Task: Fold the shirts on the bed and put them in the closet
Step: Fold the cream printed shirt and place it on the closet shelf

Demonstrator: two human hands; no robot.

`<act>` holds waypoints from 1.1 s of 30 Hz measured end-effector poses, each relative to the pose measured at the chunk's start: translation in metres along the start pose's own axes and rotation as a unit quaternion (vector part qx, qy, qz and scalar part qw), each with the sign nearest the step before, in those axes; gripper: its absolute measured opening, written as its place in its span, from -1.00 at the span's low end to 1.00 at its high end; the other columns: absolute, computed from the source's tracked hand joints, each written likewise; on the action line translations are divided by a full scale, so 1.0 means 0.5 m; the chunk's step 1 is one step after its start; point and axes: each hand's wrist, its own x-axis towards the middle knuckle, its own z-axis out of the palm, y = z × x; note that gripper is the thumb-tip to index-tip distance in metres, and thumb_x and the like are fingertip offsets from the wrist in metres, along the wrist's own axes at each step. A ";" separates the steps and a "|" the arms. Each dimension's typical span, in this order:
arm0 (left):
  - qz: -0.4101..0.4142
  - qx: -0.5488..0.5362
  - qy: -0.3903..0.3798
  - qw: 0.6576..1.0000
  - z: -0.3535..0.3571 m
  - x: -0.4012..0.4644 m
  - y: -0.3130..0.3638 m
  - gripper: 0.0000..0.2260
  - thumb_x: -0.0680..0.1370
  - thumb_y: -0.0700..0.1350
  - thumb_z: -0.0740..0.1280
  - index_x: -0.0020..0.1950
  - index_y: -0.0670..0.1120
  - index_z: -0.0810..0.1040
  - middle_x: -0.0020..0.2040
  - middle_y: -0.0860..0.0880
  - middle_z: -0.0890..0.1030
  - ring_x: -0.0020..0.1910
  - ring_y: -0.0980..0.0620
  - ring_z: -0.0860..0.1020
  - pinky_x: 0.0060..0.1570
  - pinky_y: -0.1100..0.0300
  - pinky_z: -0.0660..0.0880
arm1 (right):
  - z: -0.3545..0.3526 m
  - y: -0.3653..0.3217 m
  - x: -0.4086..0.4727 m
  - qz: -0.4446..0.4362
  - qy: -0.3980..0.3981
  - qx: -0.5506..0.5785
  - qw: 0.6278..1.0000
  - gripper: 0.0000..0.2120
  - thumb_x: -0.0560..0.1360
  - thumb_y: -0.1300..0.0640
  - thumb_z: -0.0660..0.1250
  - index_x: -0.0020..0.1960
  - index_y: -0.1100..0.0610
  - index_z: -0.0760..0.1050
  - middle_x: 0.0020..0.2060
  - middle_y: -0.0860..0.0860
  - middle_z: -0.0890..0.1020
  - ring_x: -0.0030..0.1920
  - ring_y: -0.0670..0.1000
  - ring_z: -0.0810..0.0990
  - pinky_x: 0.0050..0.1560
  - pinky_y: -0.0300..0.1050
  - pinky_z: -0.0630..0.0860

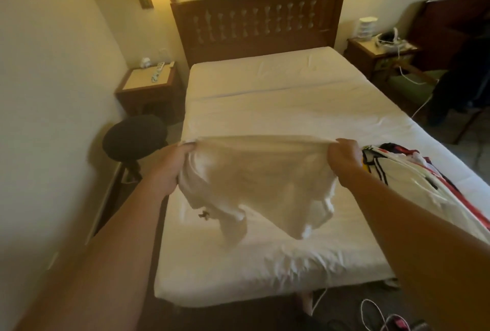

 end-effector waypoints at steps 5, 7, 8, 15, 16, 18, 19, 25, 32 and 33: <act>-0.022 0.104 -0.092 0.990 -0.066 -0.026 0.097 -0.76 0.58 0.02 0.38 0.13 -0.09 0.67 -0.09 -0.19 0.74 -0.12 -0.19 0.68 -0.16 0.04 0.56 | -0.057 -0.083 0.018 -0.018 -0.012 -0.029 0.999 -0.83 0.52 0.21 0.24 -0.19 0.30 0.45 -0.23 0.16 0.54 -0.16 0.19 0.51 -0.15 0.05 0.45; -0.028 0.174 -0.097 0.980 -0.087 -0.015 0.139 -0.74 0.56 0.03 0.40 0.13 -0.11 0.65 -0.17 -0.17 0.74 -0.16 -0.17 0.68 -0.16 0.06 0.55 | -0.066 -0.105 0.033 -0.024 -0.034 -0.060 0.997 -0.83 0.54 0.16 0.25 -0.19 0.21 0.41 -0.18 0.15 0.54 -0.16 0.18 0.53 -0.15 0.07 0.53; -0.039 0.204 -0.105 0.973 -0.095 -0.003 0.161 -0.71 0.54 0.05 0.42 0.14 -0.11 0.65 -0.14 -0.19 0.74 -0.11 -0.20 0.69 -0.12 0.04 0.56 | -0.066 -0.113 0.047 -0.029 -0.045 -0.079 0.995 -0.84 0.54 0.14 0.26 -0.18 0.20 0.42 -0.16 0.15 0.55 -0.19 0.16 0.53 -0.22 0.02 0.52; -0.064 0.343 -0.058 0.935 -0.092 0.154 0.236 -0.61 0.47 0.13 0.50 0.16 -0.10 0.63 0.04 -0.21 0.69 0.05 -0.27 0.65 0.23 -0.19 0.52 | -0.008 -0.153 0.171 -0.086 -0.089 -0.221 0.967 -0.78 0.52 0.05 0.32 -0.12 0.23 0.48 -0.19 0.13 0.55 -0.19 0.16 0.54 -0.19 -0.04 0.45; -0.037 0.364 -0.038 0.930 -0.079 0.185 0.227 -0.65 0.50 0.11 0.49 0.12 -0.11 0.62 0.04 -0.19 0.67 0.03 -0.23 0.63 0.22 -0.15 0.52 | 0.010 -0.149 0.188 -0.093 -0.088 -0.257 0.958 -0.79 0.52 0.05 0.31 -0.12 0.21 0.48 -0.20 0.12 0.53 -0.17 0.18 0.52 -0.14 -0.03 0.44; 0.013 0.389 -0.009 0.921 -0.045 0.268 0.189 -0.72 0.54 0.06 0.46 0.05 -0.14 0.63 -0.01 -0.17 0.64 -0.06 -0.15 0.60 0.05 -0.03 0.51 | 0.065 -0.137 0.245 -0.104 -0.093 -0.307 0.941 -0.84 0.51 0.05 0.30 -0.10 0.15 0.50 -0.13 0.14 0.56 -0.09 0.22 0.54 -0.08 -0.02 0.44; 0.025 0.394 -0.002 0.919 -0.030 0.317 0.158 -0.74 0.56 0.04 0.44 0.04 -0.15 0.64 -0.04 -0.17 0.65 -0.09 -0.13 0.60 -0.01 -0.01 0.50 | 0.100 -0.127 0.278 -0.106 -0.104 -0.327 0.933 -0.84 0.51 0.05 0.30 -0.06 0.15 0.52 -0.06 0.16 0.58 -0.03 0.25 0.56 -0.06 -0.03 0.44; 0.058 0.439 0.033 0.896 0.058 0.595 -0.038 -0.75 0.64 -0.01 0.33 0.07 -0.19 0.64 -0.05 -0.19 0.64 -0.04 -0.21 0.60 0.07 -0.10 0.55 | 0.336 -0.018 0.468 -0.139 -0.158 -0.413 0.886 -0.80 0.52 0.09 0.29 0.08 0.15 0.57 -0.01 0.15 0.60 0.03 0.23 0.59 -0.09 -0.08 0.37; 0.033 0.472 0.069 0.878 0.146 0.867 -0.257 -0.75 0.64 0.02 0.29 -0.17 -0.09 0.51 -0.14 -0.12 0.55 -0.11 -0.22 0.55 -0.07 -0.06 0.55 | 0.573 0.164 0.666 -0.165 -0.134 -0.421 0.882 -0.81 0.45 0.23 0.24 -0.02 0.17 0.60 -0.02 0.14 0.61 0.10 0.23 0.53 -0.09 -0.08 0.35; 0.021 0.485 0.058 0.872 0.166 0.912 -0.299 -0.74 0.65 0.02 0.28 -0.20 -0.07 0.50 -0.17 -0.09 0.53 -0.12 -0.21 0.55 -0.09 -0.03 0.52 | 0.620 0.202 0.691 -0.164 -0.139 -0.428 0.878 -0.81 0.46 0.24 0.23 -0.02 0.18 0.59 -0.02 0.15 0.60 0.11 0.24 0.51 -0.09 -0.07 0.34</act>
